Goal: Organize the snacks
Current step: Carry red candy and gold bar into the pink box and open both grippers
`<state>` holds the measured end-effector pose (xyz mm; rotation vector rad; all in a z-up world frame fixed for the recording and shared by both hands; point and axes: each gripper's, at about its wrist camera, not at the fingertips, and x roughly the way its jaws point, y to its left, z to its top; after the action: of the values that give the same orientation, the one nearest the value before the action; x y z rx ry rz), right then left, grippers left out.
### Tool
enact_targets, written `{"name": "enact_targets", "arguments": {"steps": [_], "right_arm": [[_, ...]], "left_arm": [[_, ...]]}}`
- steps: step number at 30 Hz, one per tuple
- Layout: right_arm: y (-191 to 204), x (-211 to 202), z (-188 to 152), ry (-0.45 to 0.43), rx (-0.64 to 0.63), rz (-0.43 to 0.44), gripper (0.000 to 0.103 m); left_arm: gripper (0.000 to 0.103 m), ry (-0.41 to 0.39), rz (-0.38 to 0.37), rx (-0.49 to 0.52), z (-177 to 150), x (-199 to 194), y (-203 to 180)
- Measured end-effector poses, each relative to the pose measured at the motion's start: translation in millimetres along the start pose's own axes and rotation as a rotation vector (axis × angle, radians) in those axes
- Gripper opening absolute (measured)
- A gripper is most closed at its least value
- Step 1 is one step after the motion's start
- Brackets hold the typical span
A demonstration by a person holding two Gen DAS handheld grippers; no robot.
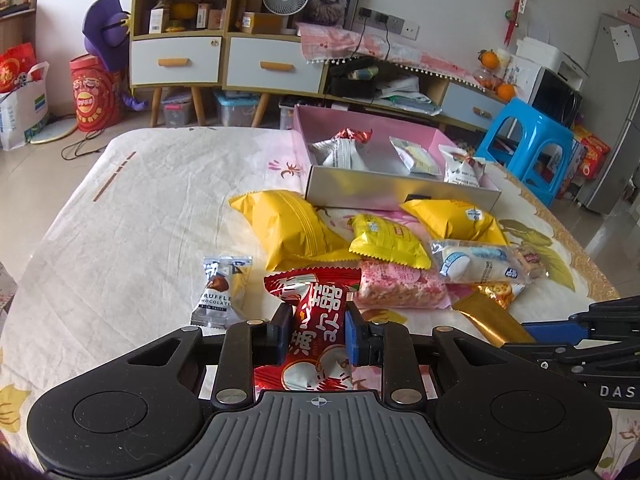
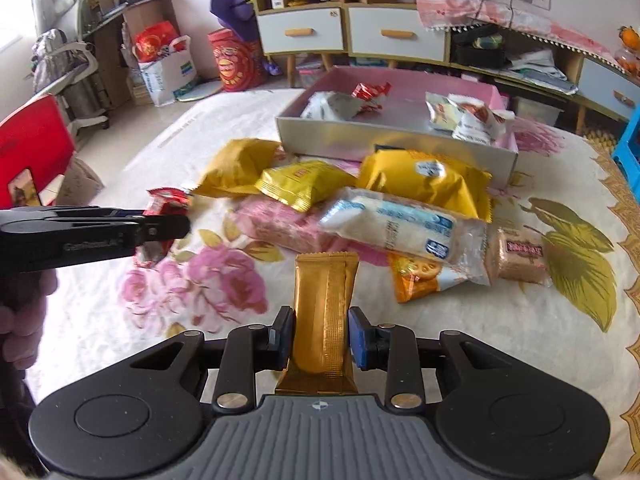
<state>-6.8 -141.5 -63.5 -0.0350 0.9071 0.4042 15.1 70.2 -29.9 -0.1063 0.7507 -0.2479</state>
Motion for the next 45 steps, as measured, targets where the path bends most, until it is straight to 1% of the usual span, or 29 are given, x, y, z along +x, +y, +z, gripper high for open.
{"name": "enact_targets", "arguments": {"steps": [7,16,21,30,34,37,40,45], "right_arm": [[-0.3,-12.0,13.0,-0.049,0.022,0.017,0.020],[-16.7,-12.3,41.6,-0.107,0.085,-0.020,0.020],[-27.3,-10.5,61.5,-0.142,0.122,-0.035,0.020],[-48.7,3.9,102.1,-0.206,0.193,-0.051,0.020],[-63.3,15.0,116.8,-0.231,0.241,-0.051,0.020],[-75.8,23.2,124.1,-0.248,0.268,-0.041,0.020],[-86.7,34.0,131.0,-0.249,0.272,-0.029,0.020],[-100.5,49.0,136.8,-0.236,0.287,-0.014,0.020]], "left_arm": [[0.024,-0.015,-0.008,-0.009,10.3,-3.0,-2.9],[0.024,-0.046,-0.017,-0.020,35.9,0.7,-12.0],[0.024,-0.079,-0.014,-0.019,53.0,7.7,-22.7],[0.024,-0.096,-0.011,-0.021,79.0,33.4,-43.7],[0.024,-0.111,-0.026,-0.031,89.7,46.7,-51.1],[0.024,-0.124,-0.038,-0.010,94.8,57.3,-57.1],[0.024,-0.126,-0.051,0.007,100.2,68.4,-59.5],[0.024,-0.112,-0.084,-0.010,109.1,91.2,-55.7]]}}
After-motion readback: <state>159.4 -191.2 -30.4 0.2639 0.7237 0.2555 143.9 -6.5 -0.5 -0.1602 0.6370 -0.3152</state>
